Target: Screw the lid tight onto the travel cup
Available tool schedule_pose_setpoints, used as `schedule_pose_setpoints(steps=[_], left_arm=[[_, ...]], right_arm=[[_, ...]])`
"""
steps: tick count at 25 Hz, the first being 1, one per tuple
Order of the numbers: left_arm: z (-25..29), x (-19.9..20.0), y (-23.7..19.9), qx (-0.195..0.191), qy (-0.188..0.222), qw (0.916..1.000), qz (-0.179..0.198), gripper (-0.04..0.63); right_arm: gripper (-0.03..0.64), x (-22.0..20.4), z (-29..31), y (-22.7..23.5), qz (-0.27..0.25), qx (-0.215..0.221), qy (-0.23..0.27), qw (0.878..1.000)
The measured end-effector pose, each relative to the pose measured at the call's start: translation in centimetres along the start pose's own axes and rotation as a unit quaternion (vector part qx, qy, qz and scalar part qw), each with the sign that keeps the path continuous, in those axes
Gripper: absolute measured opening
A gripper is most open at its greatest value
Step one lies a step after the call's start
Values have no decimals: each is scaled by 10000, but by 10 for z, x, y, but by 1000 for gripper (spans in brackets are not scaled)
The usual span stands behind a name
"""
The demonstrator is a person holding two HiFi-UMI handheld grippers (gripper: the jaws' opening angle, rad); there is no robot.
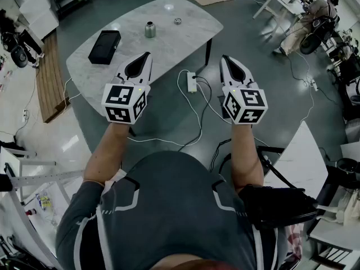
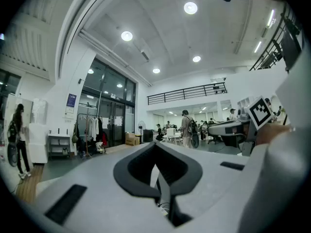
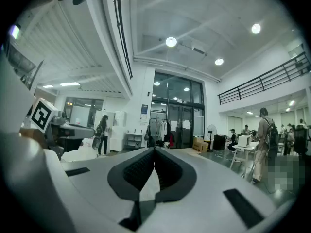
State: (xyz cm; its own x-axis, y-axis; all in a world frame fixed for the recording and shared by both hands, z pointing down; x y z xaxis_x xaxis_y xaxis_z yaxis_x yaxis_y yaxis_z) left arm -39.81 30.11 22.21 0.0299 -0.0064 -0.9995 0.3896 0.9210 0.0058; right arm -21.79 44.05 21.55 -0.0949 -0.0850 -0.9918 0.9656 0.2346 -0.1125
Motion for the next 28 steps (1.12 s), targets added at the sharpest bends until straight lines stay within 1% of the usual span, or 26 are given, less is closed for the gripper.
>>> schedule_pose_setpoints(steps=[3,6,9,12,16,20,23,24,26,28], left_arm=[[4,-3,1,119,-26,9999,51,9],[7,-3,1,212,38,9997,-76,9],[13,-4,6,187,16,9997,-126,9],[18,-7,13,156,-45,9998,-100,9],[29,-17,21,133,-161,9998,-54,9],[46,-20,34,147,-252,9996,23,9],[59,-16,51,58,-220,9997,-33,9],[64,-15,56,38,-214,9998,5,9],[73,-17,64,94,-253,9996,124,9],[80,-21,67,183,-308,9993,135,9]], right_arm=[[28,-1,0,3,26,33,31,10000],[28,-2,0,6,145,205,62,9997],[29,-8,0,12,141,185,25,9997],[29,-14,0,18,235,202,-9,9995],[29,-21,-2,24,203,287,-7,9994],[29,-23,-4,41,288,296,42,9991],[29,-22,-5,54,248,340,97,9991],[29,-23,-6,60,222,353,116,9991],[29,-26,-9,72,228,387,145,9989],[29,-32,-12,83,260,434,148,9986]])
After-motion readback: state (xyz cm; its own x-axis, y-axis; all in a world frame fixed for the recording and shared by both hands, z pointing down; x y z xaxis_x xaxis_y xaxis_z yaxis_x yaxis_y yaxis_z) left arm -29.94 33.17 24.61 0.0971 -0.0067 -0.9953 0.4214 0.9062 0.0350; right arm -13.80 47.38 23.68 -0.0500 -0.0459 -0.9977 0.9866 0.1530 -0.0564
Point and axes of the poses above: the fingertips, and each gripper's own axes: z forward along the fingers, y to its right, x out of its top, the point moved 2 cm from there along -z, backward along the fingers, and after that the axes turned 2 degrees about -z, right-handed, at the moved point
